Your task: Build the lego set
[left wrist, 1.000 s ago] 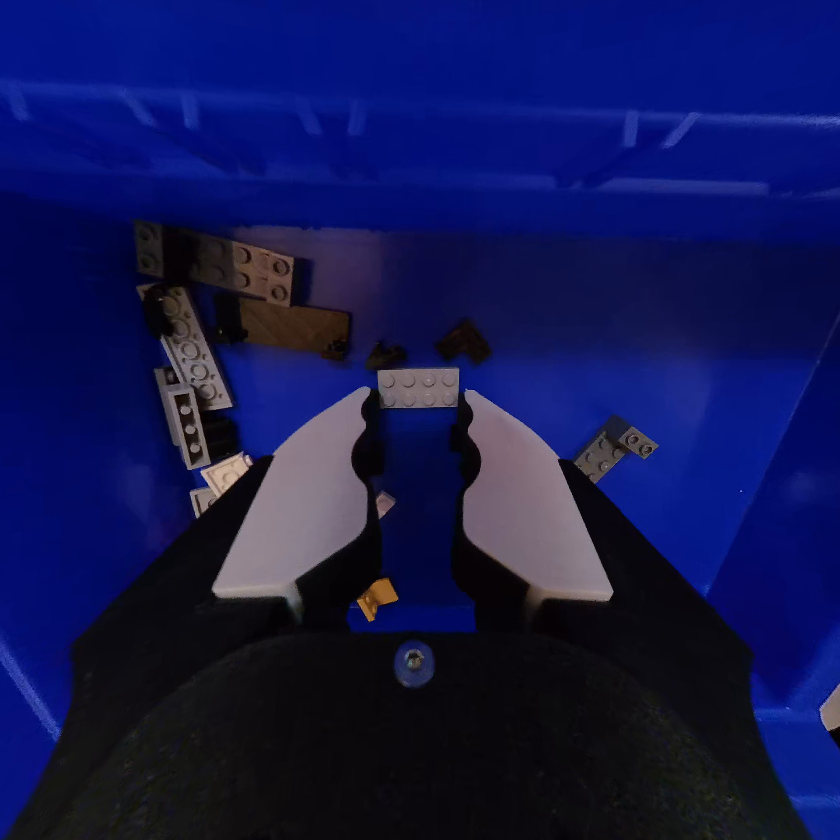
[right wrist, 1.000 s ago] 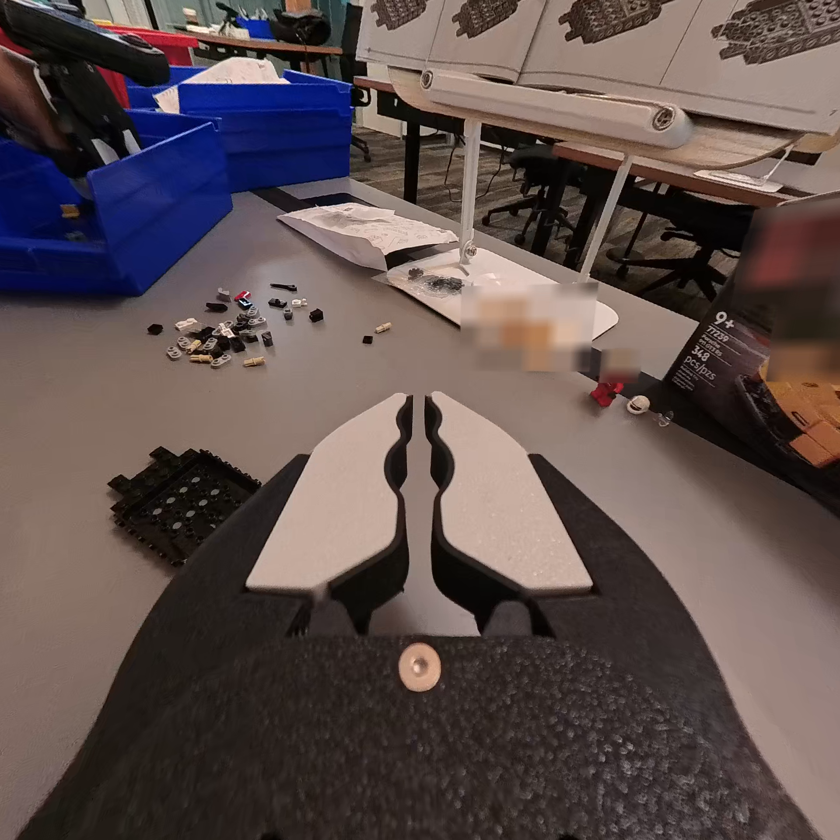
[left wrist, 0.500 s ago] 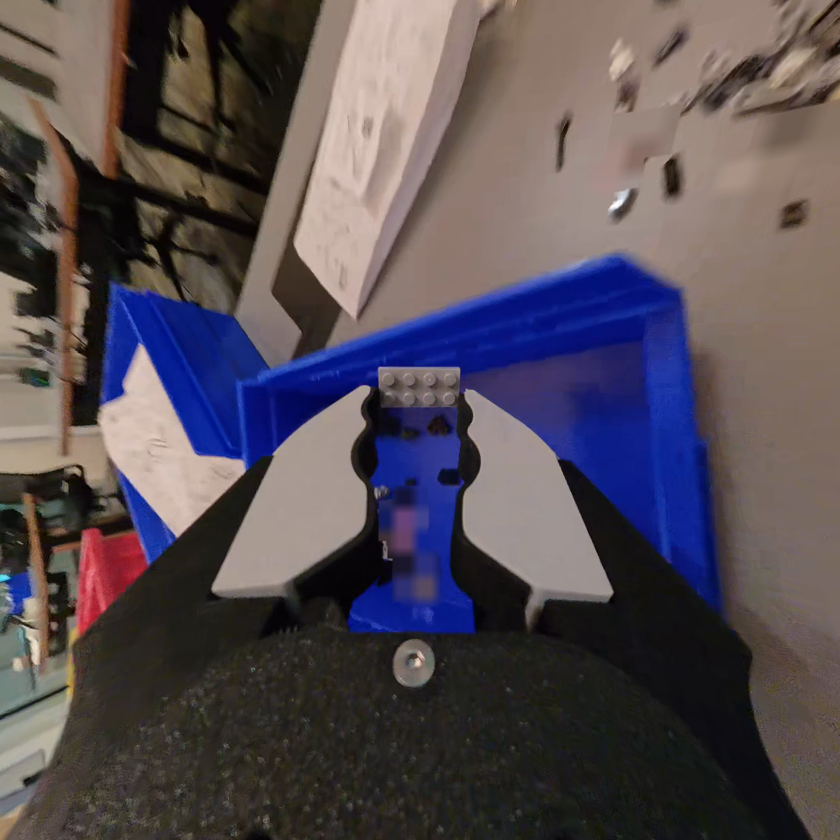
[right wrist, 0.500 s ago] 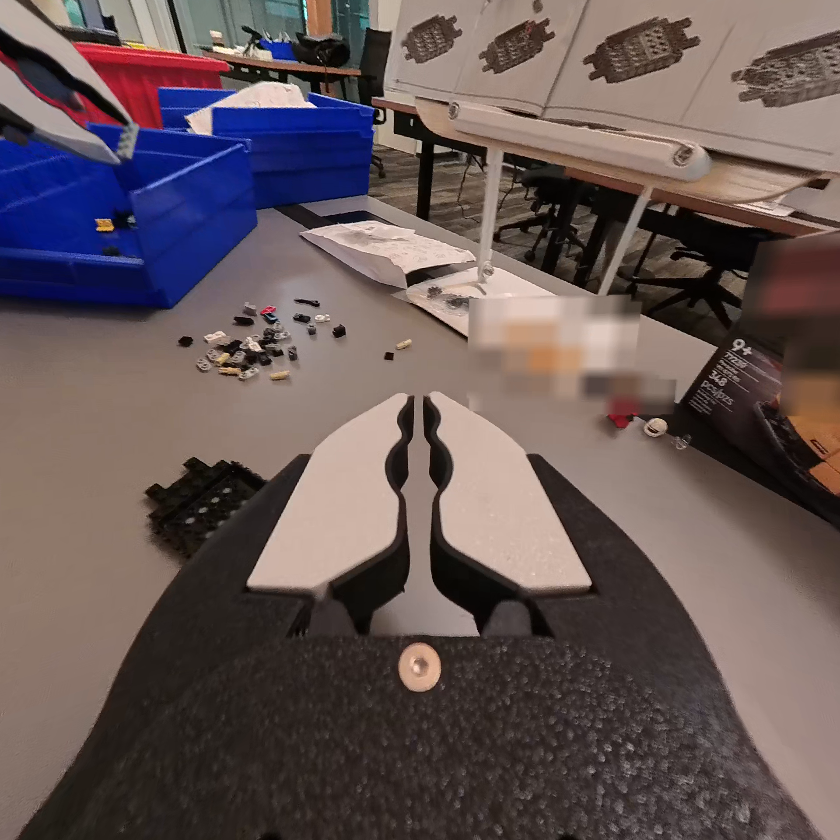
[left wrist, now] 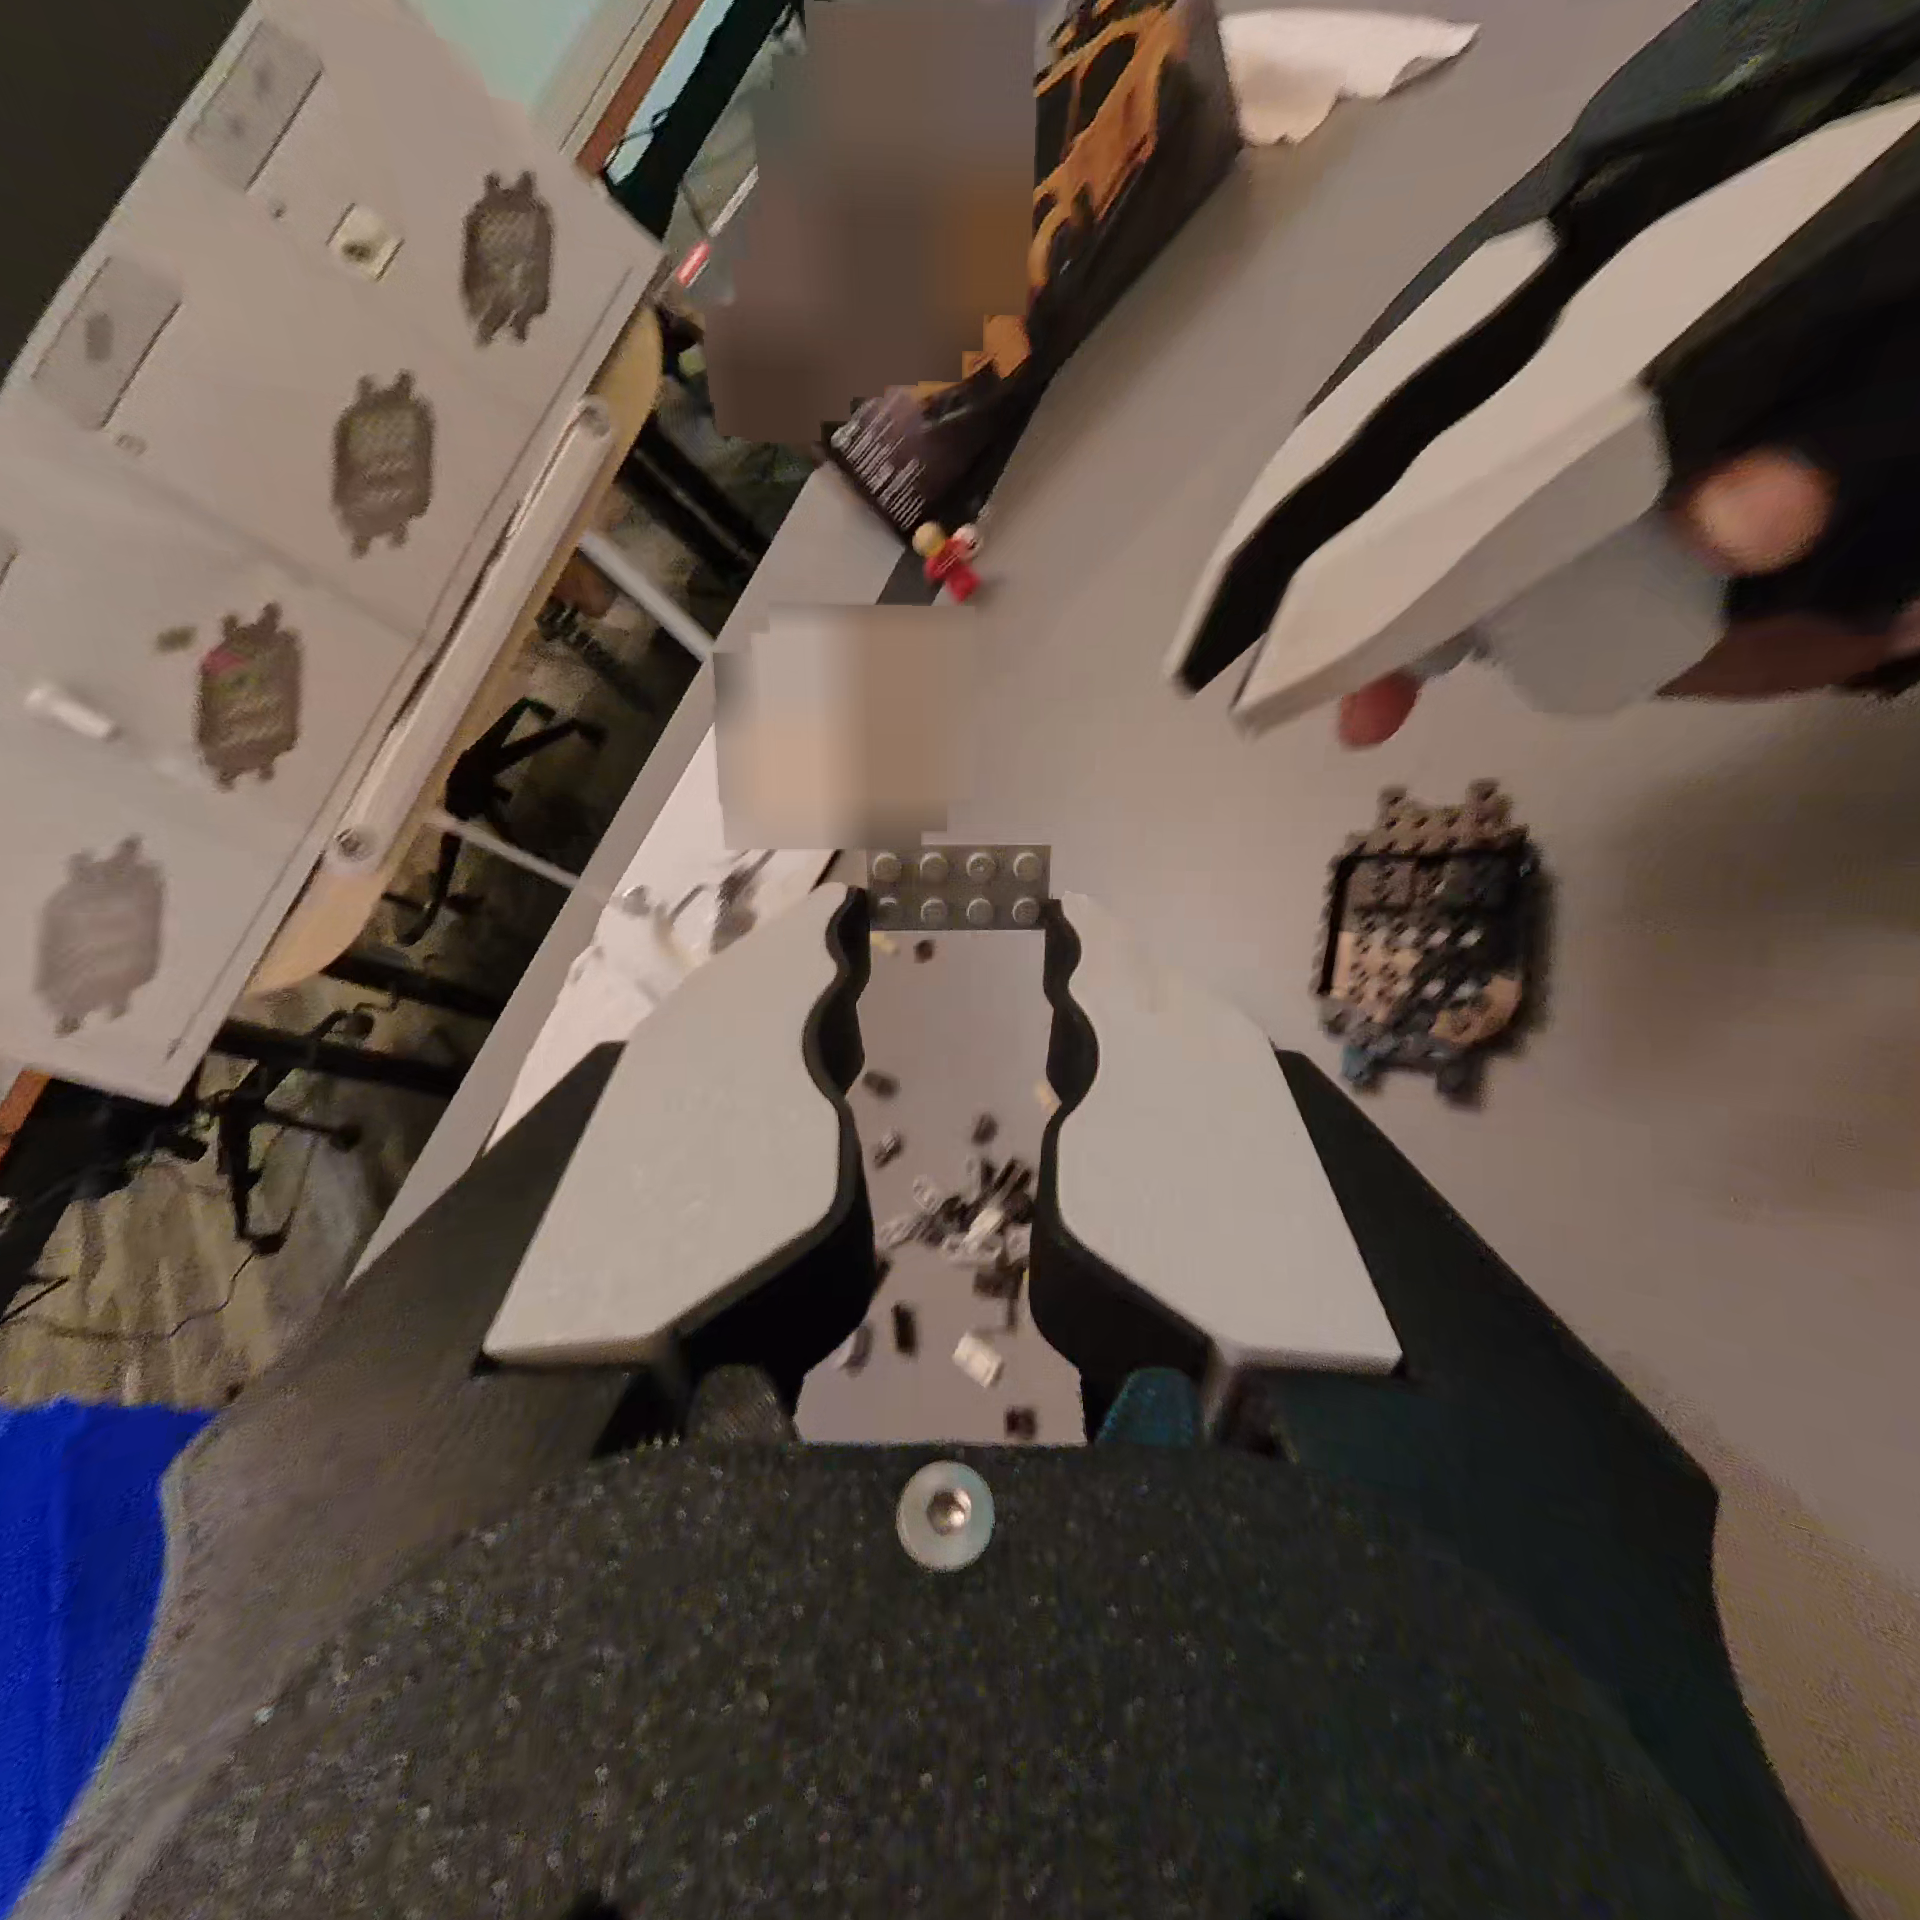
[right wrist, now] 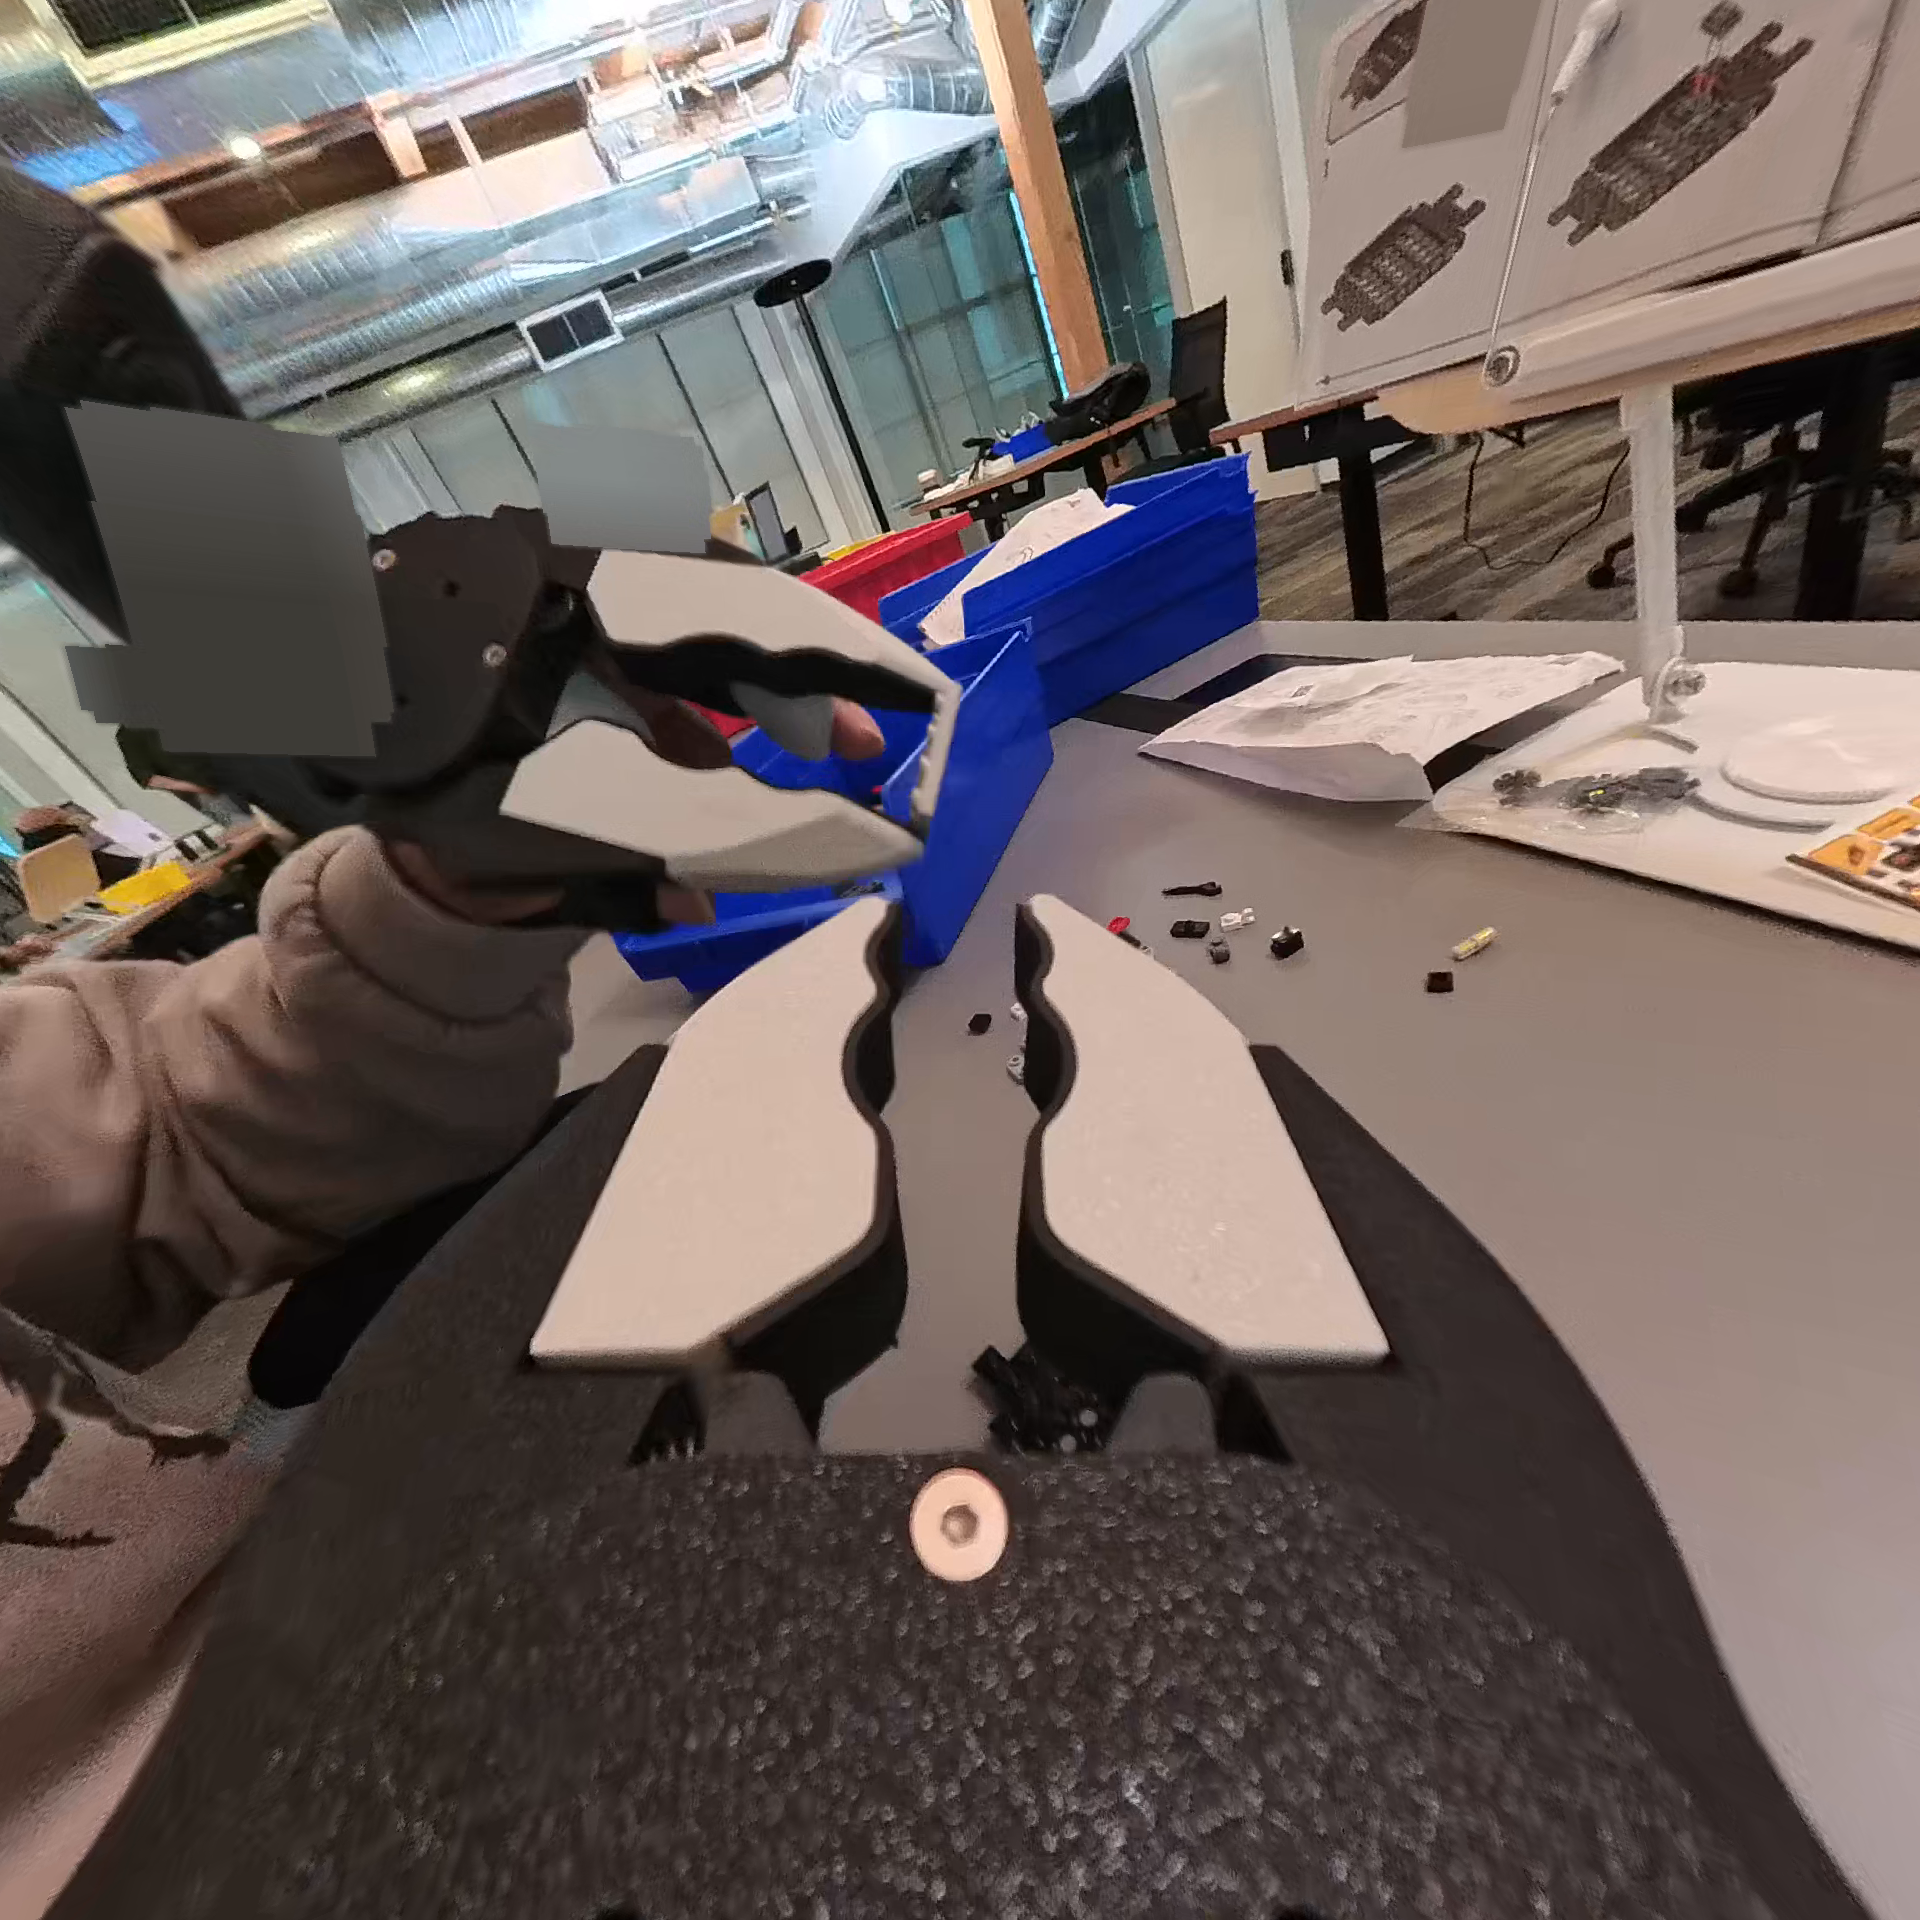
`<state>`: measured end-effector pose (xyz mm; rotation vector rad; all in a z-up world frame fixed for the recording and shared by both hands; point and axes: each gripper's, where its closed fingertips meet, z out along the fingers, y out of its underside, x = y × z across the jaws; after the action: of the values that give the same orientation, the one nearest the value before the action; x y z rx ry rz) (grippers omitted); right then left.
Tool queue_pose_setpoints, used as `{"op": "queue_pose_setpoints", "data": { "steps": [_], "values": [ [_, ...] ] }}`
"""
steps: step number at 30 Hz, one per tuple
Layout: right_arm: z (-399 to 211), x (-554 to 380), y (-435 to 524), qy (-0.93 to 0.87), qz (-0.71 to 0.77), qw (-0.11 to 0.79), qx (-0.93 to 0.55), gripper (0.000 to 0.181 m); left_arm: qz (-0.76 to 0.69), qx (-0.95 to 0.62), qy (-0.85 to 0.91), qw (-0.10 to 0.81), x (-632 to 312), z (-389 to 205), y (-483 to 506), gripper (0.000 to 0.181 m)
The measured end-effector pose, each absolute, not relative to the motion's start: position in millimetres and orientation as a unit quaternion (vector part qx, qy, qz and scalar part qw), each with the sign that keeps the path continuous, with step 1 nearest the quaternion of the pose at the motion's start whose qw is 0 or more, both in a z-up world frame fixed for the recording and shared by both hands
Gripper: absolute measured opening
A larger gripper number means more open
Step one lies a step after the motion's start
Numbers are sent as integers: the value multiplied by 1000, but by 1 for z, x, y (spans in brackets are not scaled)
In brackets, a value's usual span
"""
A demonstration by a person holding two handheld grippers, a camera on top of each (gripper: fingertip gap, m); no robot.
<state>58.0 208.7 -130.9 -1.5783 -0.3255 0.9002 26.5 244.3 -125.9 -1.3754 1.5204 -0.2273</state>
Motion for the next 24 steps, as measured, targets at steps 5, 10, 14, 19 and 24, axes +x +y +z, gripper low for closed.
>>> {"op": "queue_pose_setpoints", "data": {
  "steps": [5,10,14,19,24],
  "values": [
    [-134,64,212,-119,396,596,-688,18,-110,-555,651,506,62,-141,226,32],
    [-147,69,214,-103,427,556,-706,4,-107,-543,661,506,72,-154,218,32],
    [-155,71,211,-129,452,517,-715,4,-152,-543,664,491,72,-161,213,32],
    [-171,68,186,-263,491,442,-703,4,-416,-569,638,312,65,-174,175,48],
    [-181,61,162,-358,482,415,-684,4,-542,-563,586,215,60,-173,165,28]
  ]
}}
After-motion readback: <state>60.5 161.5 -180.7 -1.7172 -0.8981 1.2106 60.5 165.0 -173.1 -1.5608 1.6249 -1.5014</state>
